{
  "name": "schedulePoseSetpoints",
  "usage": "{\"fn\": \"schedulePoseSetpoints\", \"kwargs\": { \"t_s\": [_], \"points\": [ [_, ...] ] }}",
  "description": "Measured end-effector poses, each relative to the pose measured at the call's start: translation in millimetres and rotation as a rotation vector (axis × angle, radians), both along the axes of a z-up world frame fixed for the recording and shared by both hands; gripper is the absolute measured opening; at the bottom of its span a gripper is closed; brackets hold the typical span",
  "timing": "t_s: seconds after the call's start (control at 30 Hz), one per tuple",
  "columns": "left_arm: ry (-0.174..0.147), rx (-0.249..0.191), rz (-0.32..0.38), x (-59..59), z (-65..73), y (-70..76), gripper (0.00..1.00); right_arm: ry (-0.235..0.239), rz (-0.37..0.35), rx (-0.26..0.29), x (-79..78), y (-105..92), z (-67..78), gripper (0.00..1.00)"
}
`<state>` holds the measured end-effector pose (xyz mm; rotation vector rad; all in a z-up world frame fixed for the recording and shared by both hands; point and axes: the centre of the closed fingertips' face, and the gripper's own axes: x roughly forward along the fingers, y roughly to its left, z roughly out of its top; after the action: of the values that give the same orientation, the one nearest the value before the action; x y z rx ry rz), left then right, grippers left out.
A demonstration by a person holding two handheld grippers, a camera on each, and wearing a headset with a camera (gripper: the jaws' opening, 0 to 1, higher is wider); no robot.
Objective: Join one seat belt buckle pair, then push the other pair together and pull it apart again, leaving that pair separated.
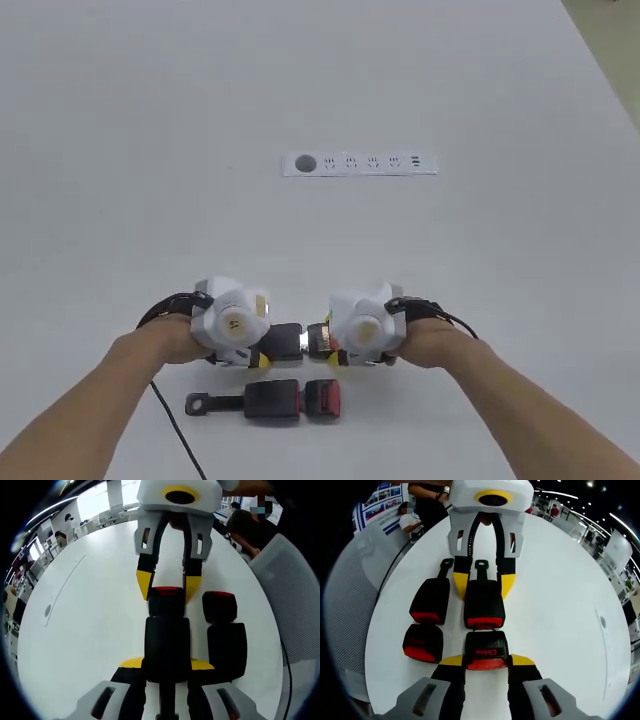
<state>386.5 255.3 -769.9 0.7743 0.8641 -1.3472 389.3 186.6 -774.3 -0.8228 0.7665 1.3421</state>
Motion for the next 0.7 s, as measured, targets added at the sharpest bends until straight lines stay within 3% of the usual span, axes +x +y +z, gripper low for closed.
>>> {"fn": "schedulePoseSetpoints", "kwargs": {
  "t_s": [0.7],
  "points": [
    [0.006,-0.008,0.023,0.3,-4.6,2.5,0.32,-0.014,0.008,0.012,1.5,-1.5,-4.5,0.29]
  ]
}}
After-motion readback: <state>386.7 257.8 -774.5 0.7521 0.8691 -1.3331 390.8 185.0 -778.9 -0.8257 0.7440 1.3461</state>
